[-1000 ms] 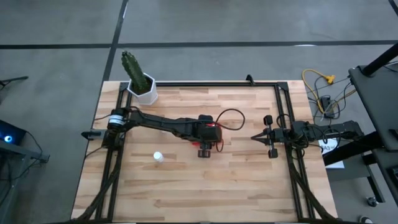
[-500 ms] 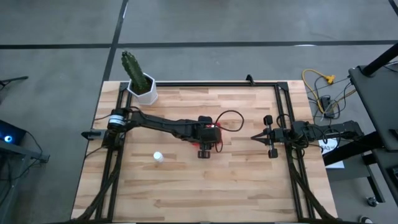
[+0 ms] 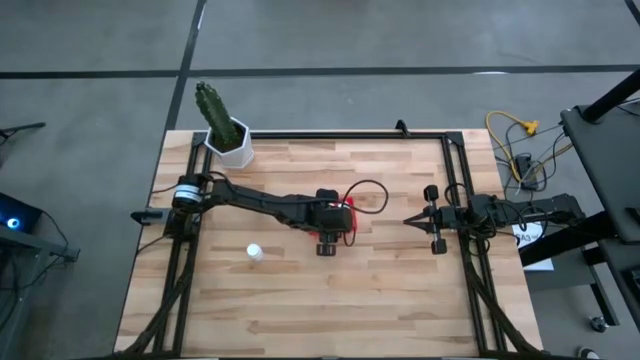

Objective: Pick and place pill bottles into a basket
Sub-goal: Put the white pill bottle into the red bin

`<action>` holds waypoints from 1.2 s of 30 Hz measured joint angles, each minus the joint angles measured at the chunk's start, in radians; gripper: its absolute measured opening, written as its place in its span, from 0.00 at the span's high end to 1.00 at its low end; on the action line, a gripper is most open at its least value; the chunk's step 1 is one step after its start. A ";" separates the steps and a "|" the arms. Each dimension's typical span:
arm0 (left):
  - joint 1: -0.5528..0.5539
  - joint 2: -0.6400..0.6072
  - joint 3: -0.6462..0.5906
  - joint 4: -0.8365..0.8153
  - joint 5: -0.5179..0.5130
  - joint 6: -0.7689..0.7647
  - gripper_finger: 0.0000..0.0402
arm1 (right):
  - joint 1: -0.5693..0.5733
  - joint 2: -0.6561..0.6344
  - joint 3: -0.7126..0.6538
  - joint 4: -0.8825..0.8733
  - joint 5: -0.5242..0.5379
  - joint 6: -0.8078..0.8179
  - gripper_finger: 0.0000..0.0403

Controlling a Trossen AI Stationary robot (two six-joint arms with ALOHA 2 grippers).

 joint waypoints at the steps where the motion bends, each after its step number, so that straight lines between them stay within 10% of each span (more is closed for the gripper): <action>1: 0.001 0.000 -0.003 0.004 0.000 0.000 0.61 | 0.000 0.000 0.000 0.000 0.000 0.000 0.98; 36: 0.012 -0.005 -0.005 0.097 -0.009 -0.003 0.61 | 0.000 0.000 0.000 0.000 0.000 0.000 0.98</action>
